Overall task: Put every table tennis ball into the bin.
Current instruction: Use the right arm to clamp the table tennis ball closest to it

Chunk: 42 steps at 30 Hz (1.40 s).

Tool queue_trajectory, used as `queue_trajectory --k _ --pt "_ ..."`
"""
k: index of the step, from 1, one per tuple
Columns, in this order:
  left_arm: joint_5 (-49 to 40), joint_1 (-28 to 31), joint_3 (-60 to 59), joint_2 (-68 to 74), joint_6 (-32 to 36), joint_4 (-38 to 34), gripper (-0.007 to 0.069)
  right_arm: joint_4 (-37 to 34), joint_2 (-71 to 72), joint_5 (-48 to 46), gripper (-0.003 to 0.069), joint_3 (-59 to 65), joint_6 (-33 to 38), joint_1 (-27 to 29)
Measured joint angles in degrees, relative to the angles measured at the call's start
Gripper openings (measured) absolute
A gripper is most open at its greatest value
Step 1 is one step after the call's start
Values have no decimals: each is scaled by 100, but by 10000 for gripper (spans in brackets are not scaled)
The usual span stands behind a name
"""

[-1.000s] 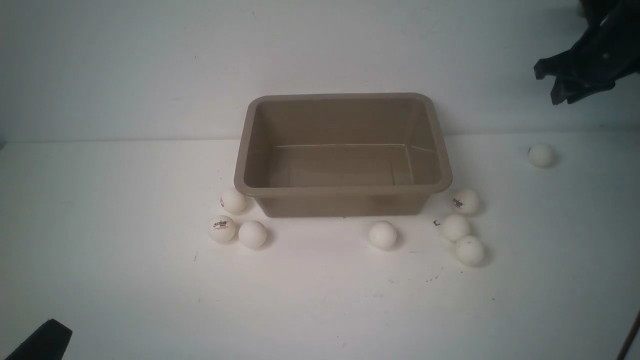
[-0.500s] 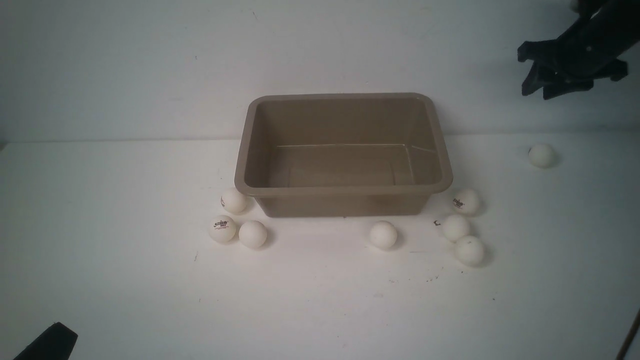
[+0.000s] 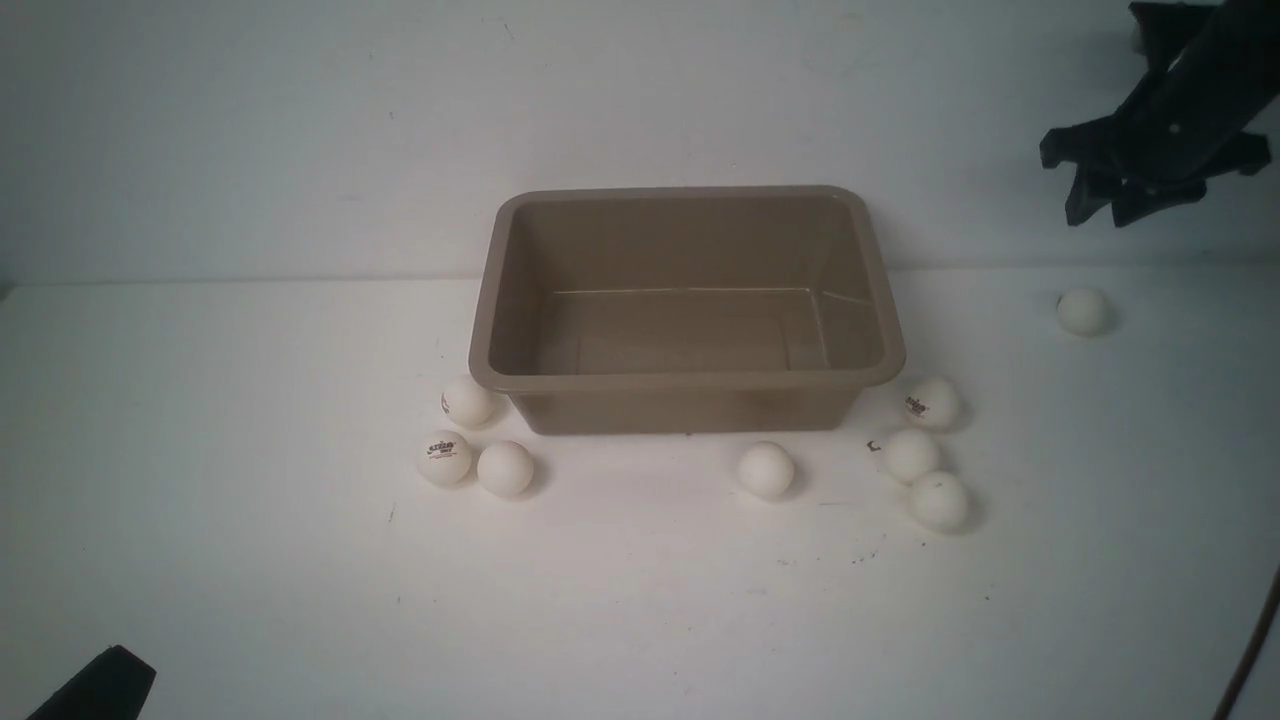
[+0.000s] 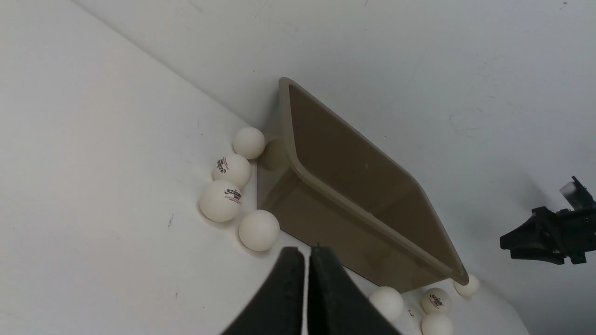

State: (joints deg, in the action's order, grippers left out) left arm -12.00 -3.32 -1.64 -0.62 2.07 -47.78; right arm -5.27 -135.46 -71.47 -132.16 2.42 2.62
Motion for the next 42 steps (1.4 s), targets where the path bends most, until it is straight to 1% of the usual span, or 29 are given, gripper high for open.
queue_trajectory --k 7,12,34,37,41,42 --pt "-143 0 0 0 6 0 -1 231 -108 -13 294 0 0 -1" --pt "-270 0 0 0 38 4 -1 238 -214 -13 297 0 0 -1" --pt "-276 0 0 0 45 4 -1 370 -512 -7 302 0 -47 -1" --pt "-276 0 0 0 86 6 -1 365 -512 -7 308 0 -47 -1" --pt "-281 0 0 0 176 17 -1 365 -512 -7 342 0 -47 -1" --pt "-281 0 0 0 198 17 -1 361 -524 -3 359 0 -47 -1"
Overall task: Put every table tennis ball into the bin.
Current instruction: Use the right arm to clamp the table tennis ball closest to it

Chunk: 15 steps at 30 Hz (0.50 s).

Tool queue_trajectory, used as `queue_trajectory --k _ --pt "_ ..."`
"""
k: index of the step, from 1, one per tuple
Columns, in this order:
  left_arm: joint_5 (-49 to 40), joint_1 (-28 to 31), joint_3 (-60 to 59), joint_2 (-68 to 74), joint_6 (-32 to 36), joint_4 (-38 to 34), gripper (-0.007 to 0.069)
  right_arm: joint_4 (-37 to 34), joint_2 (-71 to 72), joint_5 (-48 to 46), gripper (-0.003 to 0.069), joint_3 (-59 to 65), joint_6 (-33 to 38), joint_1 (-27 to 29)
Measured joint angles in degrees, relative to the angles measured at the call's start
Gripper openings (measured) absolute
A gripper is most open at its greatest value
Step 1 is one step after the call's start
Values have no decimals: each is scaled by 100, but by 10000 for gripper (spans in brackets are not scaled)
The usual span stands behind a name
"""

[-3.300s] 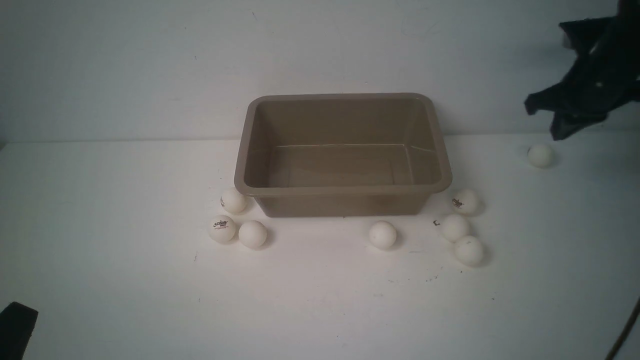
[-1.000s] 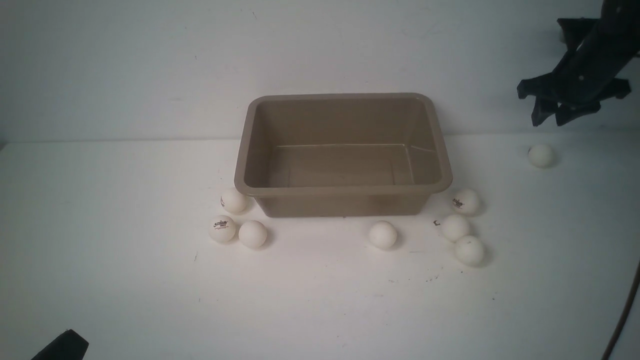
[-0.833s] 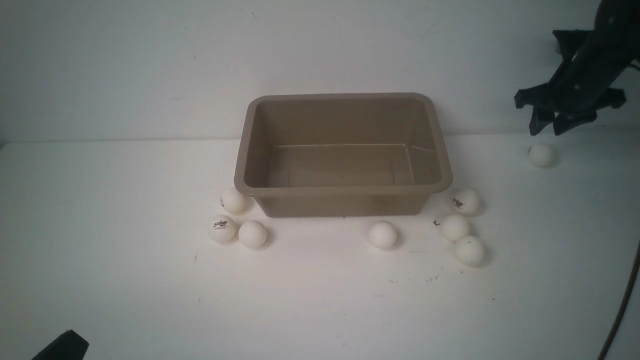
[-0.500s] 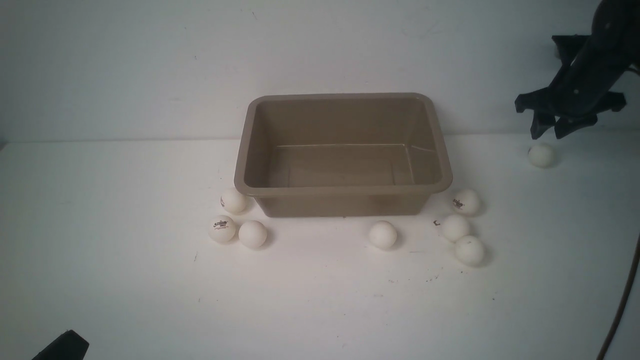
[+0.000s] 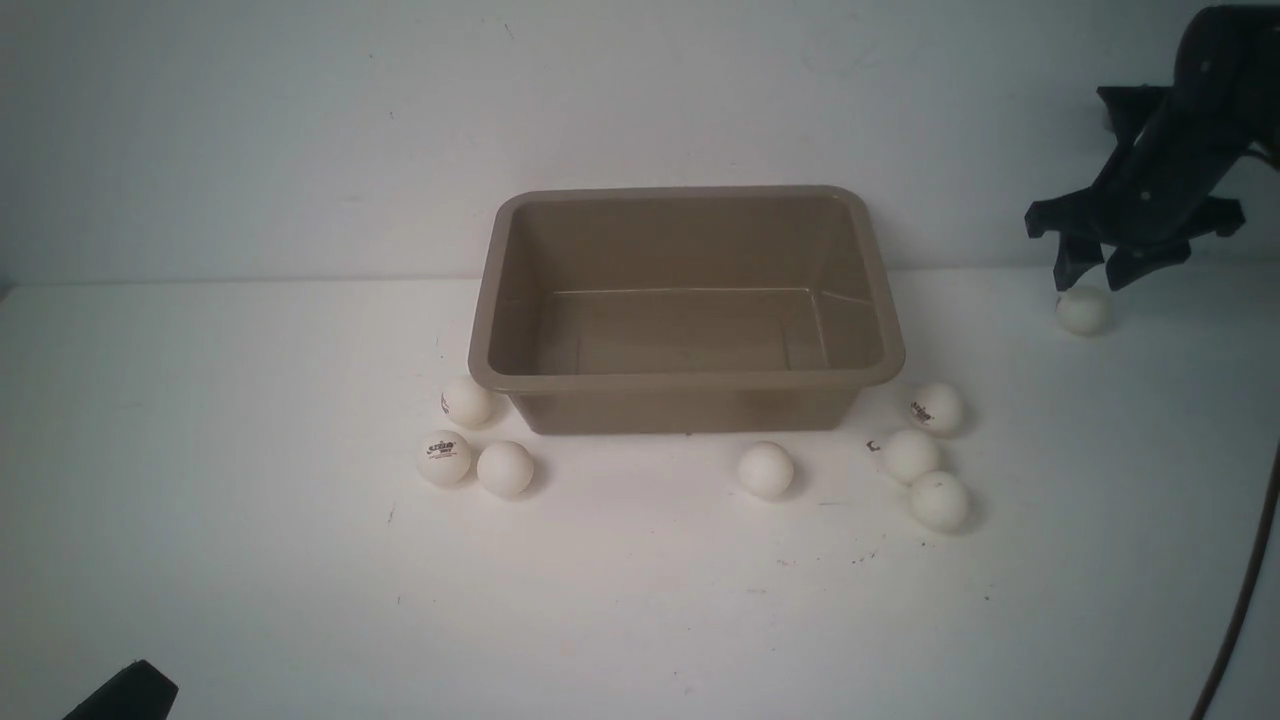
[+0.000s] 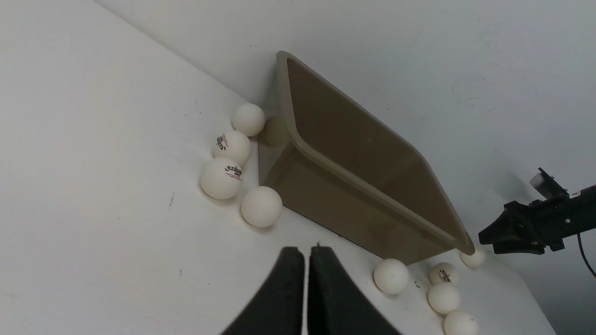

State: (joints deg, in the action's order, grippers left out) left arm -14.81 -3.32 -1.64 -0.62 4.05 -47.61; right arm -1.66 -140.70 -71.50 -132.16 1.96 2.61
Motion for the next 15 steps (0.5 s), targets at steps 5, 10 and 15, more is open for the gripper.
queue_trajectory --k 5,10,15 --pt "0 0 0 0 34 0 -1 5 -80 8 385 0 -22 0" --pt "0 0 0 0 34 0 -1 23 -81 10 388 0 -43 0" --pt "0 0 0 0 34 0 -1 23 -155 14 388 0 -83 0"
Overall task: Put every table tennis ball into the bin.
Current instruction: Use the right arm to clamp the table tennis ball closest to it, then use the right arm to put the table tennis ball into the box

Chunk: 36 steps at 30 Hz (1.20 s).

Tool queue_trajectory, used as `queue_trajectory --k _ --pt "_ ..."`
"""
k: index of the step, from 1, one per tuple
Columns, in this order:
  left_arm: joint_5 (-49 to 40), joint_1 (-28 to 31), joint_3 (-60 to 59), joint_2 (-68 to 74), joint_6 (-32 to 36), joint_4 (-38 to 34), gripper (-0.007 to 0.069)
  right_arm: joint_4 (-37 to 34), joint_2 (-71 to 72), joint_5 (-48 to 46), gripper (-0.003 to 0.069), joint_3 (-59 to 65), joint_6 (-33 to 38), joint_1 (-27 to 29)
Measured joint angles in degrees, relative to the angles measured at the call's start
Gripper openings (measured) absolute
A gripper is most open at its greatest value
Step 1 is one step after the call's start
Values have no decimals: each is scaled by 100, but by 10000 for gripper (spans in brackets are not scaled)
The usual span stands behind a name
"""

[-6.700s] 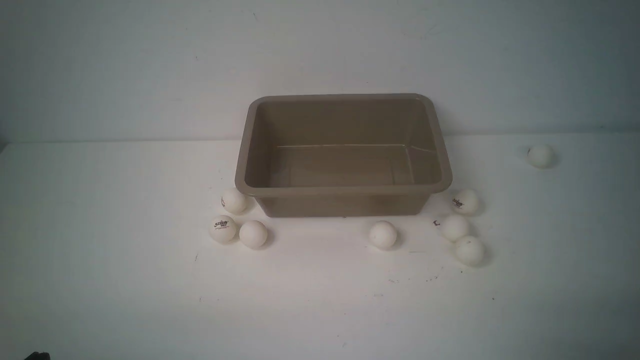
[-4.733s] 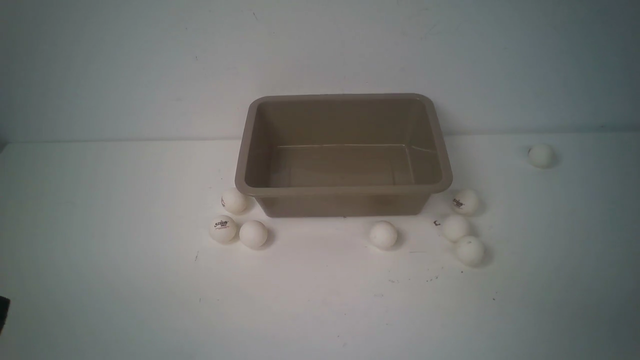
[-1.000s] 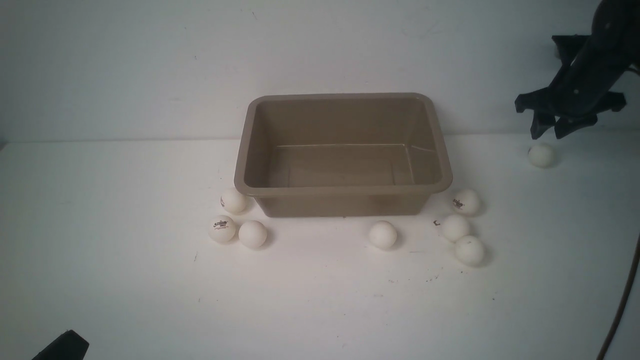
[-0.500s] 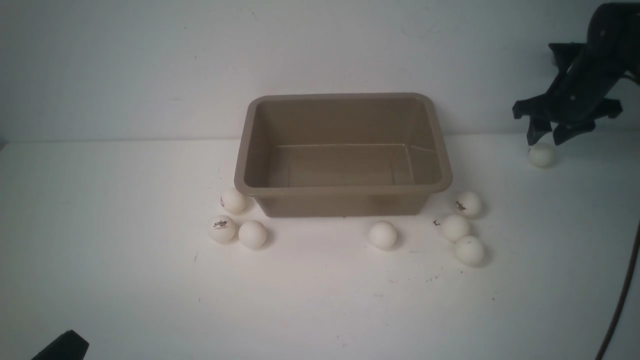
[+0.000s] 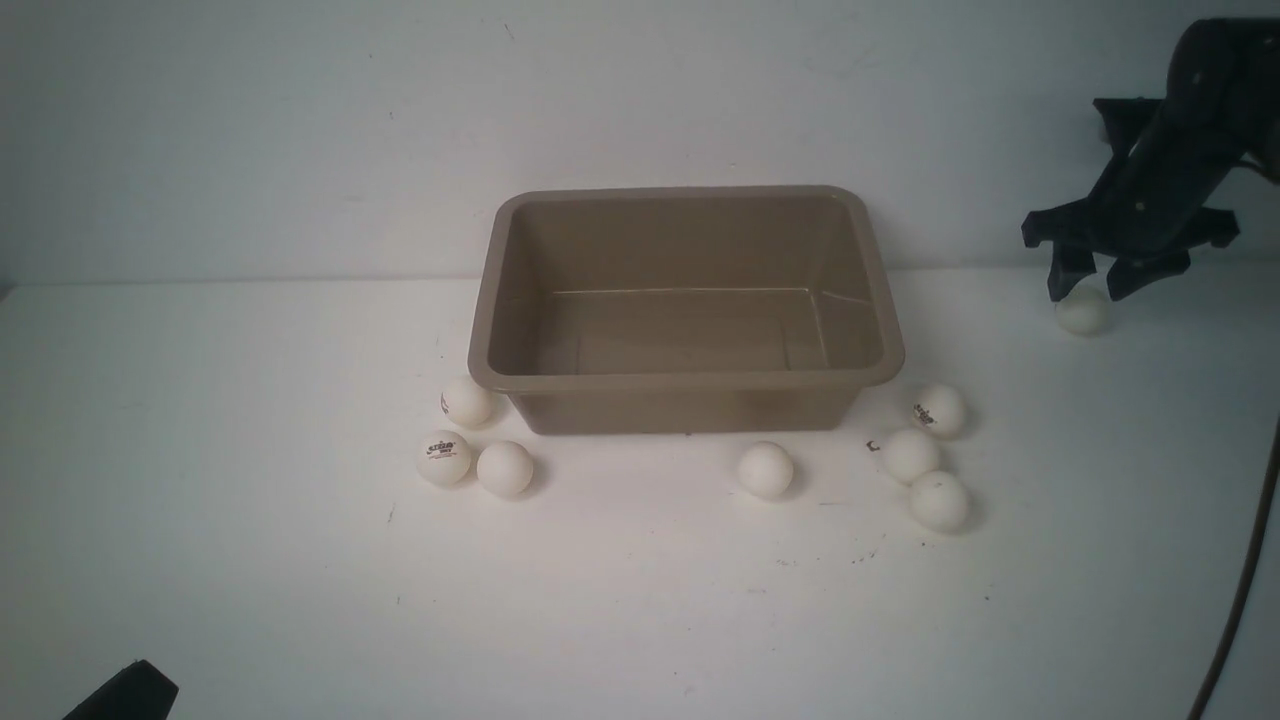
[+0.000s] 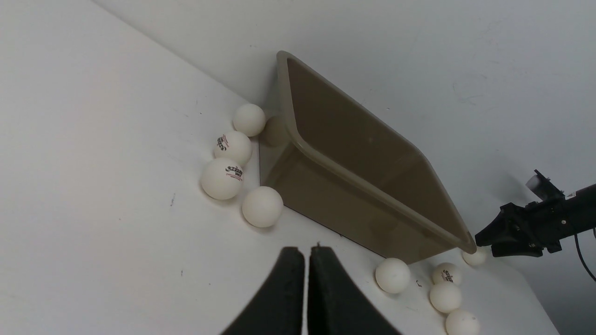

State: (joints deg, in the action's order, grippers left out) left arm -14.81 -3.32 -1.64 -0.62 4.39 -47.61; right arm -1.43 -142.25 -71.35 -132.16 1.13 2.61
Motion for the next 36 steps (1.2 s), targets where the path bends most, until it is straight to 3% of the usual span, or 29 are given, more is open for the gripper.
queue_trajectory --k 13,21,28,32,36 --pt "0 0 0 0 0 -34 -1 212 -214 0 347 -6 90 -6" --pt "-30 0 0 0 5 -108 -1 -86 1035 -7 347 0 185 -301" --pt "-330 0 0 0 11 -108 -1 -525 2037 -7 347 -68 370 -1495" --pt "-334 0 0 0 11 -108 -1 -383 1504 -34 347 -46 442 -2515" --pt "-334 0 0 0 11 -108 -1 -107 1030 -47 347 -21 400 -2849"
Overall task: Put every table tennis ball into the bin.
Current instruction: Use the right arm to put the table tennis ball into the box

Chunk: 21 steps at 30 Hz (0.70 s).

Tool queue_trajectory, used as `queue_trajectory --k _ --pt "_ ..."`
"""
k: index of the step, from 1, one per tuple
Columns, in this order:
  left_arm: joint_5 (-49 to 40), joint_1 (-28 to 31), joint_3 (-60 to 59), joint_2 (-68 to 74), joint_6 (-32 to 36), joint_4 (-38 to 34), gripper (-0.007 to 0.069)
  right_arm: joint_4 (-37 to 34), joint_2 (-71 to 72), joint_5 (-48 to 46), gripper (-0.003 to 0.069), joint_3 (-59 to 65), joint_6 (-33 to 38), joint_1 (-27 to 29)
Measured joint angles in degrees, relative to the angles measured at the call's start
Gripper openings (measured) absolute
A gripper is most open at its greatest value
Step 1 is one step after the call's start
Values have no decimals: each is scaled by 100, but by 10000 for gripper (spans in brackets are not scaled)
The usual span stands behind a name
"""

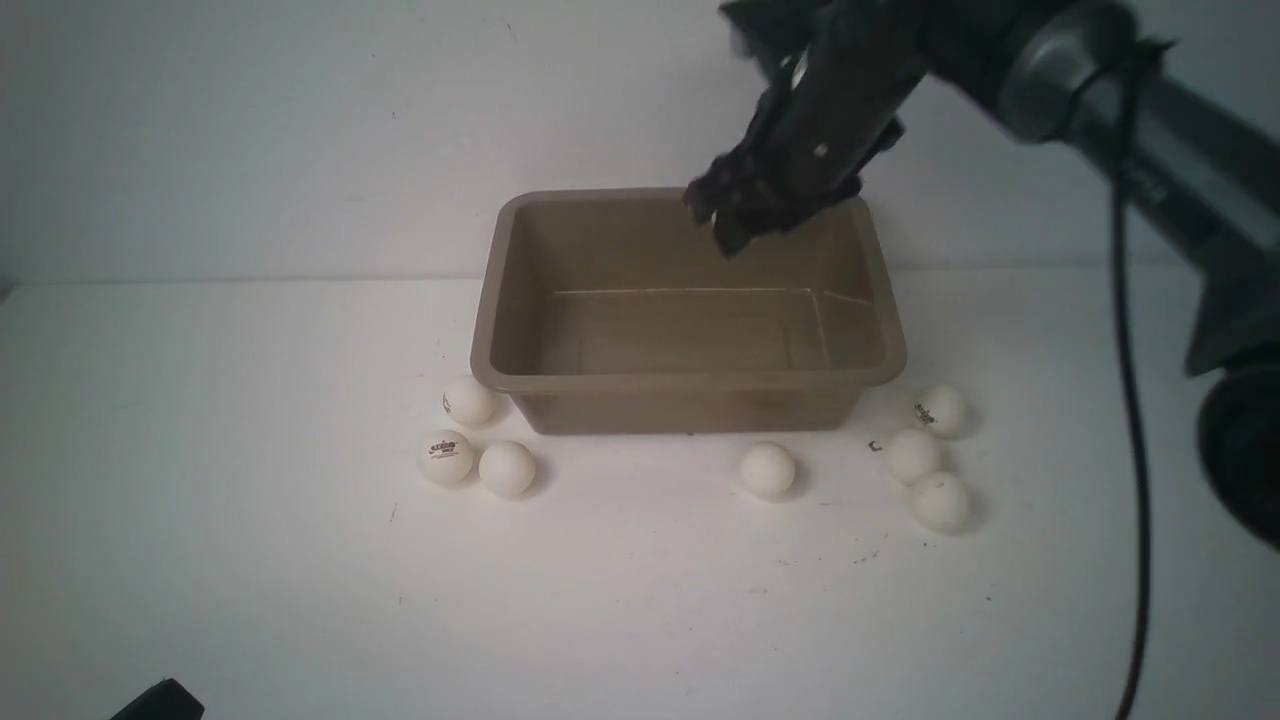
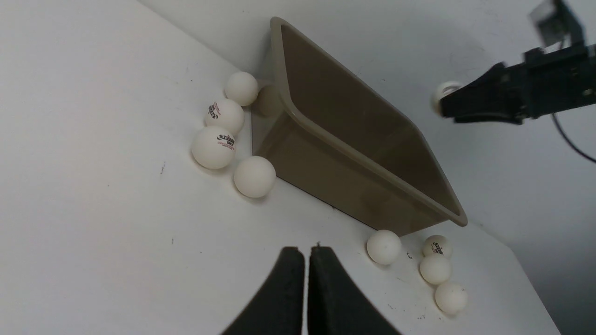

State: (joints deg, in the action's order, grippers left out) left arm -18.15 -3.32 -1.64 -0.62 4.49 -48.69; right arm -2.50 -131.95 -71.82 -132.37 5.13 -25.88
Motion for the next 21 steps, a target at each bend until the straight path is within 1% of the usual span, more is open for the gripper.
queue_trajectory --k 3,7,13,15,19,21 --pt "0 0 0 0 0 0 -1 107 -402 -2 347 12 -16 -73" --pt "0 0 0 0 0 0 -1 95 -572 -2 347 12 49 -62" --pt "0 0 0 0 0 0 -1 -157 -601 5 347 12 159 -62" --pt "0 0 0 0 0 0 -1 -180 -601 5 359 12 166 -62" --pt "0 0 0 0 40 0 -1 -273 -601 5 438 12 73 -44" --pt "0 0 0 0 40 0 -1 -328 -582 5 452 12 67 -4"
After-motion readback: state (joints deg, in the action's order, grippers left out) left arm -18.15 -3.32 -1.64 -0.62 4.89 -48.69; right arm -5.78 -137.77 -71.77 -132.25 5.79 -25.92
